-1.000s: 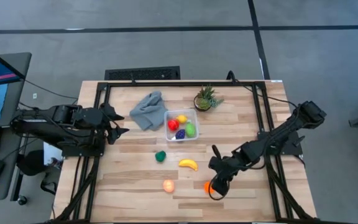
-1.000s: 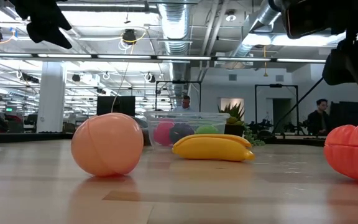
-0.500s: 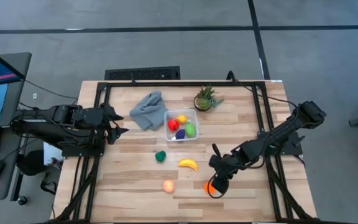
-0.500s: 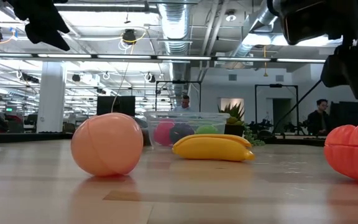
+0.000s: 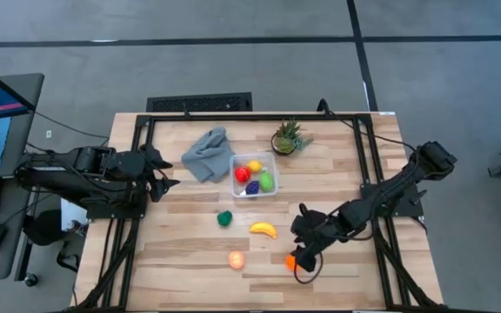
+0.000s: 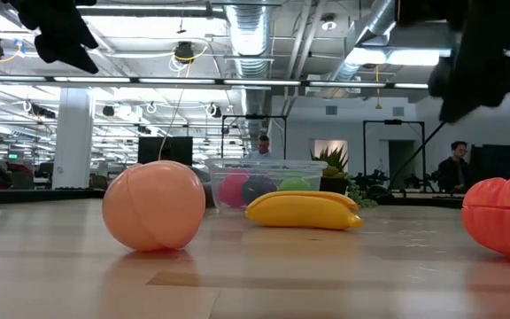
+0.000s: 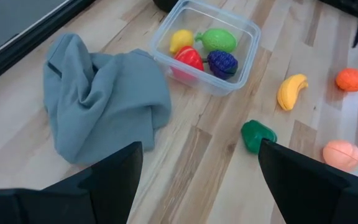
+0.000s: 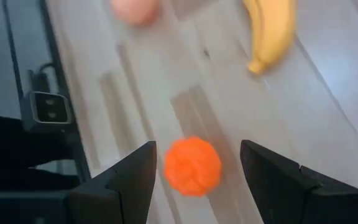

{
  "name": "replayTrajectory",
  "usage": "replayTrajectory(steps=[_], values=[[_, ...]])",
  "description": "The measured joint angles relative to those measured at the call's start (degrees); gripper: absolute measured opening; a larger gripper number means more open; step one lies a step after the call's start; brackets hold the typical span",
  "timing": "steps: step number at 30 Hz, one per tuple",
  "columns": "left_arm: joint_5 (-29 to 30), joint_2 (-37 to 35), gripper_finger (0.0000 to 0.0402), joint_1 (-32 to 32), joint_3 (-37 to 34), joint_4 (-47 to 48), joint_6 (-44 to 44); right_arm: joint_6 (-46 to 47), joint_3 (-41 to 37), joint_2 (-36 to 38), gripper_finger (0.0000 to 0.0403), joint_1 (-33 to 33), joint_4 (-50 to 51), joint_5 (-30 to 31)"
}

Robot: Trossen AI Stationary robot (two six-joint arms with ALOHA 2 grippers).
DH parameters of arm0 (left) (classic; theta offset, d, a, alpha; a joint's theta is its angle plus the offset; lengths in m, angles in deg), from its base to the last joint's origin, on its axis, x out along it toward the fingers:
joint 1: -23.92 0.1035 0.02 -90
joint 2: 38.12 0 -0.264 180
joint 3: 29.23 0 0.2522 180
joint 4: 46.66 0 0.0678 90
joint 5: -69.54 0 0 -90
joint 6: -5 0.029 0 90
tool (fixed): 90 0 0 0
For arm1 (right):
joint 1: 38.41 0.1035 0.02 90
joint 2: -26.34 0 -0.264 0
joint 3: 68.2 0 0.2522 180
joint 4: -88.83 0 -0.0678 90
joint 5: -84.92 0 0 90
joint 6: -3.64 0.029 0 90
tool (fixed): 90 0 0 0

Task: Pick and placing Produce into tupperware
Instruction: Put the orange bell pepper into the transparent bin

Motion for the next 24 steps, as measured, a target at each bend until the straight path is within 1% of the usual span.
replayTrajectory(steps=[3, 6, 17, 24], values=[[0.03, 0.00, 0.0308, 0.00, -0.02, 0.95, -0.02, -1.21, 1.72, -0.93, 0.0256, 1.22, 2.32, 3.62], [0.05, 0.00, 0.0308, 0.00, -0.04, 1.07, -0.02, -1.52, 3.02, -2.41, 0.0256, 1.90, 6.88, 5.30], [0.20, -0.02, 0.0308, 0.00, -0.07, 1.70, 0.03, -1.51, 5.58, -8.70, 0.0256, 3.88, 7.30, 4.88], [0.20, -0.02, 0.0308, 0.00, -0.07, 2.49, 0.00, -1.45, 7.28, -11.96, 0.0256, 3.95, 7.08, 2.75]])
